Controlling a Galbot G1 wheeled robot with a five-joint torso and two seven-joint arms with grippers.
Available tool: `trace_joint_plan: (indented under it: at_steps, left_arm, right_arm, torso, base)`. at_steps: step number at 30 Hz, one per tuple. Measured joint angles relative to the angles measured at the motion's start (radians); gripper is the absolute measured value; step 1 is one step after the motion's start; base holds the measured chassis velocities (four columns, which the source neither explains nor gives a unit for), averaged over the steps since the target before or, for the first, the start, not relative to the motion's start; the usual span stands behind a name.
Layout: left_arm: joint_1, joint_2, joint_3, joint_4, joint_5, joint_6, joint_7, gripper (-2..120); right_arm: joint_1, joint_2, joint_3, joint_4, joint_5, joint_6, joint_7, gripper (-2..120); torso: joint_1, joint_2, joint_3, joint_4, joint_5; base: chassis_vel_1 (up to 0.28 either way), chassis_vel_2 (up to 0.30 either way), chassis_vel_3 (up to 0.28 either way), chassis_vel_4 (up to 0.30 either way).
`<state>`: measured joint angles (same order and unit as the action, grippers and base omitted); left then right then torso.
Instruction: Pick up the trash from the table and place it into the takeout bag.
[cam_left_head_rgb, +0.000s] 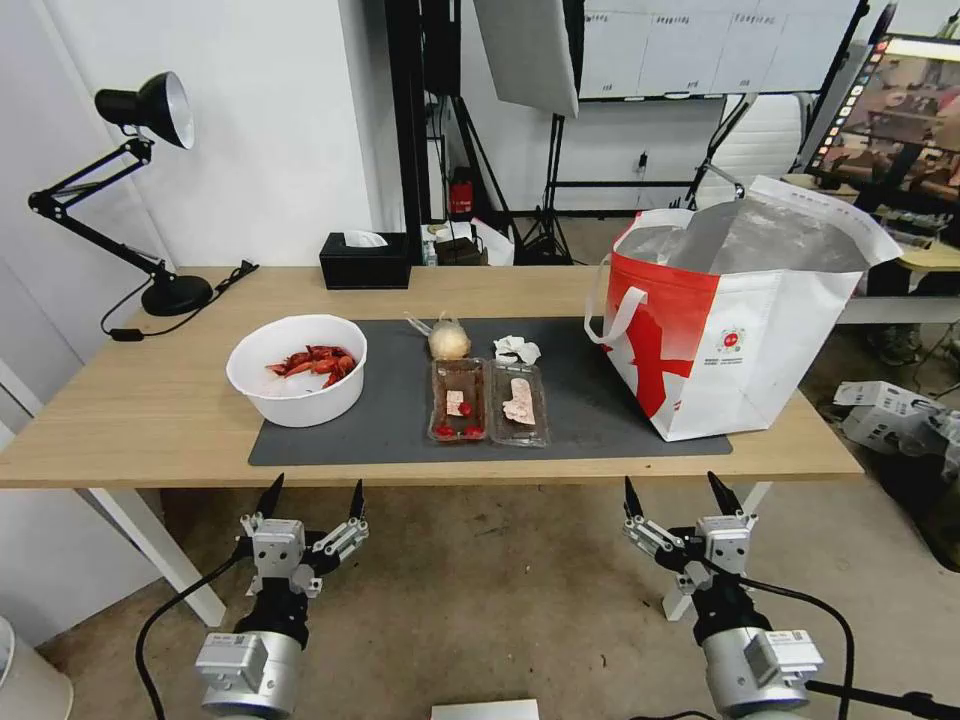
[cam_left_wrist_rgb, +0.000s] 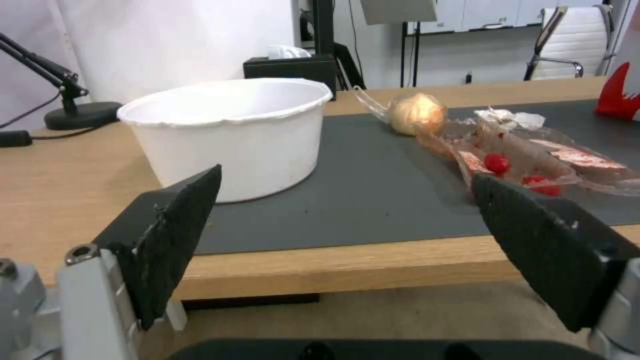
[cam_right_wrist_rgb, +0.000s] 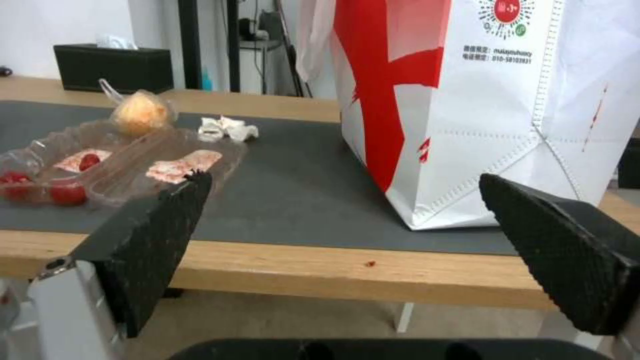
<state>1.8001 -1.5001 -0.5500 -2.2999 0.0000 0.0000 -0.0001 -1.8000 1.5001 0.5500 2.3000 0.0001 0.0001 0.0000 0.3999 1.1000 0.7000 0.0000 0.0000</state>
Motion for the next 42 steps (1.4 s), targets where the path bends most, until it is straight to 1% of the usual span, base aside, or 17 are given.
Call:
trace_joint_plan:
  at_steps: [17, 19, 20, 22, 23, 24, 25, 26, 28, 29, 30, 31, 32, 33, 38, 41, 42]
  left_arm:
    - [-0.002, 0.001, 0.0, -0.001, -0.006, 0.011, -0.003, 100]
    - [-0.008, 0.003, -0.001, -0.009, -0.027, 0.054, -0.016, 100]
    - [-0.008, 0.003, -0.001, -0.009, -0.027, 0.054, -0.016, 100]
    - [-0.02, 0.008, -0.004, -0.026, -0.064, 0.134, -0.04, 100]
    - [-0.02, 0.008, -0.004, -0.026, -0.064, 0.134, -0.04, 100]
    - [-0.028, 0.011, -0.006, -0.037, -0.088, 0.185, -0.054, 100]
    - [-0.032, 0.012, -0.007, -0.042, -0.099, 0.208, -0.061, 100]
    - [-0.032, 0.012, -0.007, -0.042, -0.099, 0.208, -0.061, 100]
    - [-0.047, 0.018, -0.011, -0.062, -0.145, 0.306, -0.09, 100]
    - [-0.051, 0.02, -0.012, -0.067, -0.158, 0.333, -0.098, 100]
    - [-0.051, 0.02, -0.012, -0.067, -0.158, 0.333, -0.098, 100]
    - [-0.058, 0.023, -0.013, -0.077, -0.18, 0.379, -0.111, 100]
    - [-0.064, 0.025, -0.015, -0.085, -0.199, 0.42, -0.123, 100]
    - [-0.07, 0.028, -0.016, -0.095, -0.22, 0.464, -0.136, 100]
    - [-0.075, 0.029, -0.017, -0.099, -0.232, 0.49, -0.143, 100]
    - [-0.075, 0.029, -0.017, -0.1, -0.236, 0.49, -0.144, 100]
    - [-0.076, 0.029, -0.017, -0.1, -0.242, 0.473, -0.144, 100]
  right_arm:
    - [0.009, -0.014, 0.0, -0.004, 0.011, -0.008, 0.0, 100]
    - [0.042, -0.057, -0.001, -0.018, 0.047, -0.042, 0.001, 100]
    - [0.042, -0.057, -0.001, -0.018, 0.047, -0.042, 0.001, 100]
    - [0.107, -0.141, -0.001, -0.044, 0.118, -0.111, 0.005, 100]
    - [0.107, -0.141, -0.001, -0.044, 0.118, -0.111, 0.005, 100]
    - [0.144, -0.189, -0.001, -0.059, 0.159, -0.15, 0.007, 100]
    - [0.164, -0.216, -0.002, -0.068, 0.183, -0.173, 0.008, 100]
    - [0.164, -0.216, -0.002, -0.068, 0.183, -0.173, 0.008, 100]
    - [0.237, -0.312, -0.002, -0.098, 0.264, -0.251, 0.012, 100]
    - [0.258, -0.34, -0.003, -0.106, 0.287, -0.274, 0.013, 100]
    - [0.258, -0.34, -0.003, -0.106, 0.287, -0.274, 0.013, 100]
    - [0.295, -0.387, -0.003, -0.121, 0.327, -0.313, 0.015, 100]
    - [0.317, -0.417, -0.003, -0.13, 0.351, -0.336, 0.017, 100]
    - [0.328, -0.431, -0.003, -0.135, 0.365, -0.348, 0.018, 100]
    - [0.331, -0.434, -0.003, -0.136, 0.368, -0.351, 0.018, 100]
    - [0.334, -0.438, -0.004, -0.137, 0.376, -0.35, 0.018, 100]
    - [0.335, -0.438, -0.005, -0.137, 0.383, -0.338, 0.018, 100]
  torso:
    - [0.0, 0.0, 0.0, -0.0002, 0.0001]
    - [0.0, 0.0, 0.0, -0.0001, -0.0001]
    - [0.0, 0.0, 0.0, -0.0001, -0.0001]
    - [0.0, 0.0, 0.0, 0.0002, 0.0001]
    - [0.0, 0.0, 0.0, 0.0002, 0.0001]
    - [0.0, 0.0, 0.0, 0.0002, 0.0002]
    - [0.0, 0.0, 0.0, 0.0002, 0.0003]
    - [0.0, 0.0, 0.0, 0.0002, 0.0003]
    - [0.0, 0.0, 0.0, 0.0001, 0.0003]
    - [0.0, 0.0, 0.0, 0.0001, 0.0003]
    - [0.0, 0.0, 0.0, 0.0001, 0.0003]
    - [0.0, 0.0, 0.0, 0.0001, 0.0001]
    - [0.0, 0.0, 0.0, 0.0006, -0.0002]
    - [0.0, 0.0, 0.0, 0.0002, 0.0002]
    - [0.0, 0.0, 0.0, -0.0001, 0.0001]
    - [0.0, 0.0, 0.0, 0.0, 0.0]
    - [0.0, 0.0, 0.0, 0.0, 0.0]
  base:
    - [0.0, 0.0, 0.0, 0.0]
    - [0.0, 0.0, 0.0, 0.0]
    - [0.0, 0.0, 0.0, 0.0]
    - [0.0, 0.0, 0.0, 0.0]
    - [0.0, 0.0, 0.0, 0.0]
    - [0.0, 0.0, 0.0, 0.0]
    - [0.0, 0.0, 0.0, 0.0]
    - [0.0, 0.0, 0.0, 0.0]
    - [0.0, 0.0, 0.0, 0.0]
    - [0.0, 0.0, 0.0, 0.0]
    - [0.0, 0.0, 0.0, 0.0]
    - [0.0, 0.0, 0.0, 0.0]
    - [0.0, 0.0, 0.0, 0.0]
    - [0.0, 0.0, 0.0, 0.0]
    - [0.0, 0.0, 0.0, 0.0]
    - [0.0, 0.0, 0.0, 0.0]
    - [0.0, 0.0, 0.0, 0.0]
